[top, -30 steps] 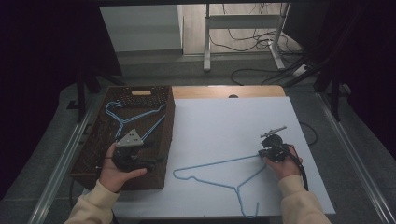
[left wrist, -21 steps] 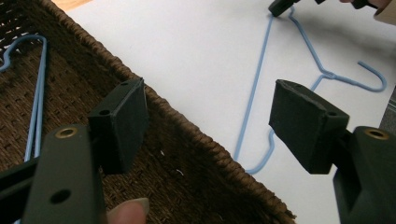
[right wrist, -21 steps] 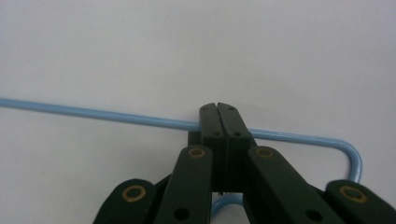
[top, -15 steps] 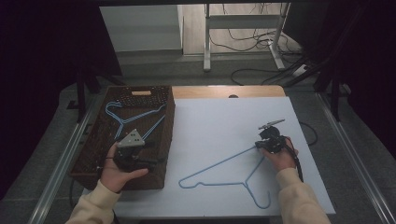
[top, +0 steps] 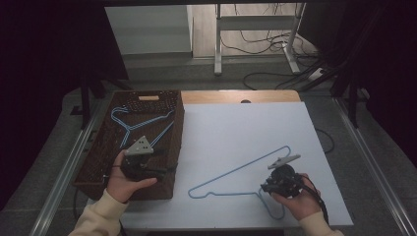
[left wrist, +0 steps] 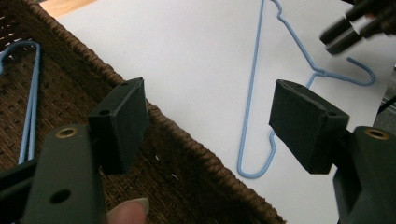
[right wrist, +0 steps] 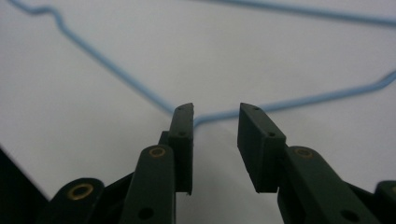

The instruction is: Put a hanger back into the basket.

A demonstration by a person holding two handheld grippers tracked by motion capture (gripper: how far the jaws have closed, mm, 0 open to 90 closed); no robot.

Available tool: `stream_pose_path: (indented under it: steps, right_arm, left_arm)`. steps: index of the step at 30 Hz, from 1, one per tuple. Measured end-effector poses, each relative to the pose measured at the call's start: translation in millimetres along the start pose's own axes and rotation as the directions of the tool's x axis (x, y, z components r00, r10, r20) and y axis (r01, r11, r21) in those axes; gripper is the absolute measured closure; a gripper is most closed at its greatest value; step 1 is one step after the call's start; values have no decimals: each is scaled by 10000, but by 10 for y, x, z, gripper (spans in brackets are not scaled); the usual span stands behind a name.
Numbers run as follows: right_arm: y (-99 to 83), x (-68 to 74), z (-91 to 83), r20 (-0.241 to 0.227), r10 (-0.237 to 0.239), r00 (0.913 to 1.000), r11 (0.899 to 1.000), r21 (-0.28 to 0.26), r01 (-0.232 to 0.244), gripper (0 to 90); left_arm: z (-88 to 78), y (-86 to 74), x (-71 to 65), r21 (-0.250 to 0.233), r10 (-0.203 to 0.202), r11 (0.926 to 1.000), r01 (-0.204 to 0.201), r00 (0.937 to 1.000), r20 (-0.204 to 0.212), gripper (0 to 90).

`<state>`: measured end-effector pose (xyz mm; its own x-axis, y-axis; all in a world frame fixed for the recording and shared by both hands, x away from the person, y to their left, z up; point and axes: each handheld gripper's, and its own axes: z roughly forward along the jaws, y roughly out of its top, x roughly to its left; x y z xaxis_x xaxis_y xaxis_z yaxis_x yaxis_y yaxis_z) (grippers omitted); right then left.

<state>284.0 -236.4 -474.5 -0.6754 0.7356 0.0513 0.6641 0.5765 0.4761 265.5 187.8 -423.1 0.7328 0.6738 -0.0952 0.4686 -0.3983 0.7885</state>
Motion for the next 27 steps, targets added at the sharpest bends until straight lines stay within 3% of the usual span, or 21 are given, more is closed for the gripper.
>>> stream_pose_path:
  steps: [5, 11, 15, 18, 22, 27]
  right_arm:
    - [-132, 134, 62, -40, 82, 10000, 9978, 651, -79, 648]
    - [-170, 211, 151, -32, -71, 10000, 9929, 1191, 74, 689]
    - [-159, 277, 180, 459, -339, 9984, 9895, 1420, 271, 736]
    - [-133, 347, 193, 669, -457, 9967, 9863, 1616, 343, 826]
    - [-110, 292, 192, 481, 171, 9987, 9852, 1693, -250, 859]
    - [-79, 252, 197, 254, 247, 9994, 9838, 1767, -288, 860]
  left_arm:
    - [26, 19, -15, -11, 37, 10000, -37, 10000, 47, 276]
    - [44, 18, -14, 37, 47, 10000, -48, 10000, 70, 276]
    - [63, 19, -35, 91, 124, 9999, -125, 9999, 106, 277]
    - [90, 27, -69, 154, 226, 9996, -229, 9996, 162, 277]
    - [123, 41, -117, 215, 350, 9991, -355, 9991, 226, 276]
    - [179, 73, -215, 324, 575, 9978, -586, 9978, 323, 277]
